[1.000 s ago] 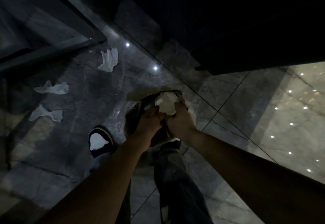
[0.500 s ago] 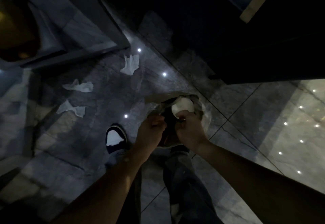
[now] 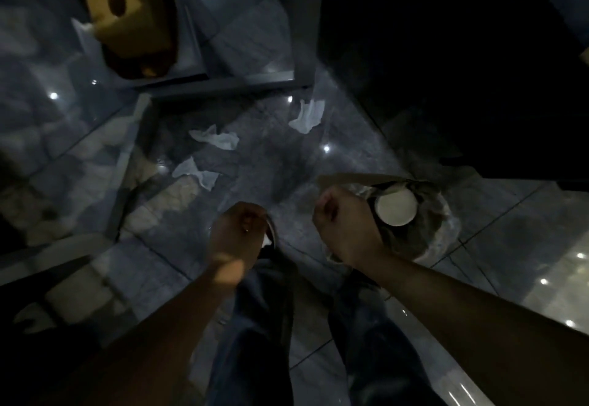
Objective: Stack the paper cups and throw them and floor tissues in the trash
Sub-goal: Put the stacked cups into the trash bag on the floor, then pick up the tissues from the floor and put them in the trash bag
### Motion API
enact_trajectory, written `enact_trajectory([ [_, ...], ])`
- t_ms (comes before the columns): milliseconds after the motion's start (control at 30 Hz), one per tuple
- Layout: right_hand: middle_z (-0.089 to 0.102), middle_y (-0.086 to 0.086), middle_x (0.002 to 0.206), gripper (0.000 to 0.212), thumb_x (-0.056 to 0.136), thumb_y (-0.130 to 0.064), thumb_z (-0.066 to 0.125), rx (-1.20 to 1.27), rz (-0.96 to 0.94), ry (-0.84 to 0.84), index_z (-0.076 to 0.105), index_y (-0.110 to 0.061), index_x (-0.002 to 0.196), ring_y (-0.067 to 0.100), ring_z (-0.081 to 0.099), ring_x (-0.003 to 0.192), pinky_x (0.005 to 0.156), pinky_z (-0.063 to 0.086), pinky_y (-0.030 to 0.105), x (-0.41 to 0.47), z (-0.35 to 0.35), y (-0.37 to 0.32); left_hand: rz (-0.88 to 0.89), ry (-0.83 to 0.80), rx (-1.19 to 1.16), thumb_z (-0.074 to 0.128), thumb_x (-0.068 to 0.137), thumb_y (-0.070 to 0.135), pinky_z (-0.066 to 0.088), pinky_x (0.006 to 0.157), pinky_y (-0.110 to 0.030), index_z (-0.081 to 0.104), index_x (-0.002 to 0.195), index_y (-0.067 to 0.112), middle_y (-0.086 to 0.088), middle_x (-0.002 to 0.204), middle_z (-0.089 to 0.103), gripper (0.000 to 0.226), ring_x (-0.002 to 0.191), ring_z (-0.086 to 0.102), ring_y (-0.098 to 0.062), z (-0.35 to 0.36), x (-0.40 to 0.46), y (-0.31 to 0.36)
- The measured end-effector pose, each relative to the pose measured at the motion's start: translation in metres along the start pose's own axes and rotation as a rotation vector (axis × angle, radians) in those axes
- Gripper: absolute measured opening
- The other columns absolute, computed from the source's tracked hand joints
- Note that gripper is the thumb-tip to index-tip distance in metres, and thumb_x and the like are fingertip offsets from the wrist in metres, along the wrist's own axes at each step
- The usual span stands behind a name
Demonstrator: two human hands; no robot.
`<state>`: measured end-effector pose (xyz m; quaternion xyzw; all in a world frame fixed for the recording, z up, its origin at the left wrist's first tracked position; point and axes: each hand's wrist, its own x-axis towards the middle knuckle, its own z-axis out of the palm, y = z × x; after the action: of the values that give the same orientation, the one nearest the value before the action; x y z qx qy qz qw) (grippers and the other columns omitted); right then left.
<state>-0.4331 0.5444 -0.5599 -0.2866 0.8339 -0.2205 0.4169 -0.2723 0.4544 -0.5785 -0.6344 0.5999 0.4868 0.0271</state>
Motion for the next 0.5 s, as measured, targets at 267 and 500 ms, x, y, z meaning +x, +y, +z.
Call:
enact_trajectory([
  [267,0.063,0.0,0.076,0.003,0.081,-0.016,0.059,-0.111,-0.12,-0.062,0.061,-0.016,0.084,0.021,0.063,0.077,0.074,0.053,0.034,0.034,0.058,-0.019,-0.038,0.088,0.097,0.062,0.085,0.006,0.046,0.073,-0.027,0.069,0.092,0.009,0.001,0.075,0.061,0.01,0.073,0.057,-0.017,-0.041,0.022,-0.054],
  [500,0.063,0.009,0.09,0.012,0.083,-0.019,0.055,-0.332,-0.325,-0.198,0.059,-0.013,0.093,0.026,0.061,0.084,0.078,0.052,0.033,0.095,0.121,-0.022,0.015,0.175,0.196,0.065,0.082,0.015,0.054,0.075,-0.03,0.069,0.089,0.018,0.0,0.078,0.07,0.008,0.076,0.065,-0.016,-0.051,0.063,-0.106],
])
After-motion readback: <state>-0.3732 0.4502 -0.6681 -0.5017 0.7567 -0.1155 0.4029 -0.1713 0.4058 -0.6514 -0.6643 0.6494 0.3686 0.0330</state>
